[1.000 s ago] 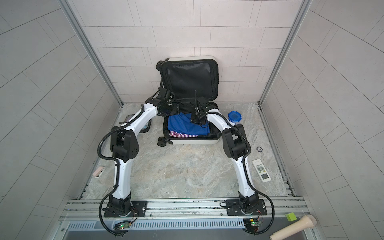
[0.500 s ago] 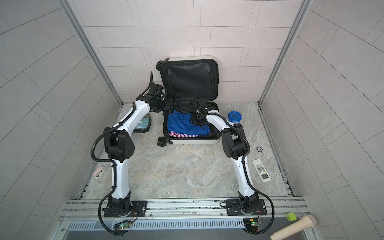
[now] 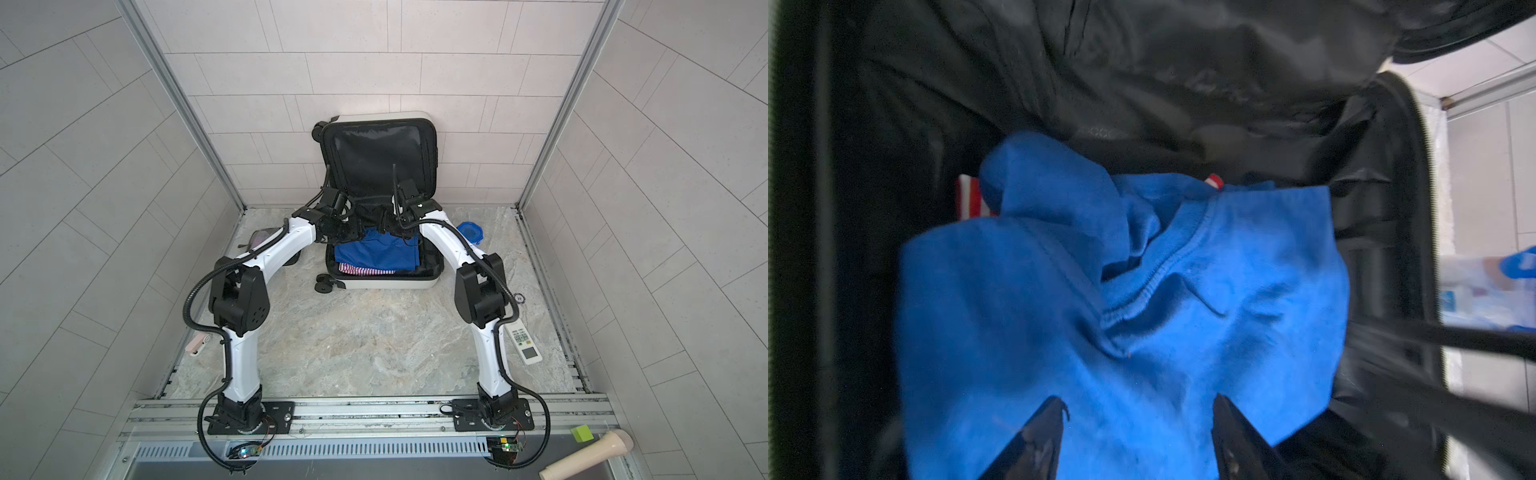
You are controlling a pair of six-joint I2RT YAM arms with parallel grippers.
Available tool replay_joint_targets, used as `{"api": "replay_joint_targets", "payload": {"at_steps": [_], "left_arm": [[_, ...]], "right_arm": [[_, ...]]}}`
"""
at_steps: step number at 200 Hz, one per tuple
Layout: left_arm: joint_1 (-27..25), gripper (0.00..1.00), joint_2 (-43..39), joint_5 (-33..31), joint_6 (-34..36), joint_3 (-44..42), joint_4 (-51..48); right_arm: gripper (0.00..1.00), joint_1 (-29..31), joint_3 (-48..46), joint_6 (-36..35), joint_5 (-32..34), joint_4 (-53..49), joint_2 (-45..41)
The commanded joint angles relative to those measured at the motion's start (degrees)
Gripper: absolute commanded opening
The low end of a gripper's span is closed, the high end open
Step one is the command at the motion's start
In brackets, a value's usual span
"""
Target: Pack the luggage
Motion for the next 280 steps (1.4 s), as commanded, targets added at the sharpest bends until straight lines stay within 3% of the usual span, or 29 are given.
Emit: {"api": "replay_joint_targets", "payload": {"at_steps": [1,81,129,155,214,246,280], "left_arm": [[0.42,0.62,1.85,0.06,-1.9,0.31,2.99],[0.5,0.63,5.78,0.19,1.28,5.66,-1.31],[0.65,0.63,-6.18,-4.16,6.78,4.84,-5.34],[2.11,0.66,-15.8,-8.51,8.61,-1.9,-4.15],[12.85,0.77,-33.24,-12.22,3.63,-19.7,-3.81],[23.72,0.78,-38.12,-6.56,-2.39,-31.26,0.29],[33.89,0.79,-36.15,0.85,-8.23,-38.57,5.41]], "right_arm": [[0.67,-1.5,0.43,-2.91,2.98,-4.92,-8.35],[0.75,-10.25,-17.9,-9.55,8.51,-3.7,-32.29],[0.78,-11.61,-22.85,-12.24,7.23,-4.44,-39.91],[0.78,-11.5,-26.58,-11.89,5.83,-3.17,-43.6],[0.78,-11.28,-32.61,-12.28,6.91,-3.47,-48.36],[0.79,-10.53,-36.13,-11.43,4.12,-2.82,-50.51],[0.8,-5.37,-40.29,-10.19,4.99,-0.38,-51.57]]}}
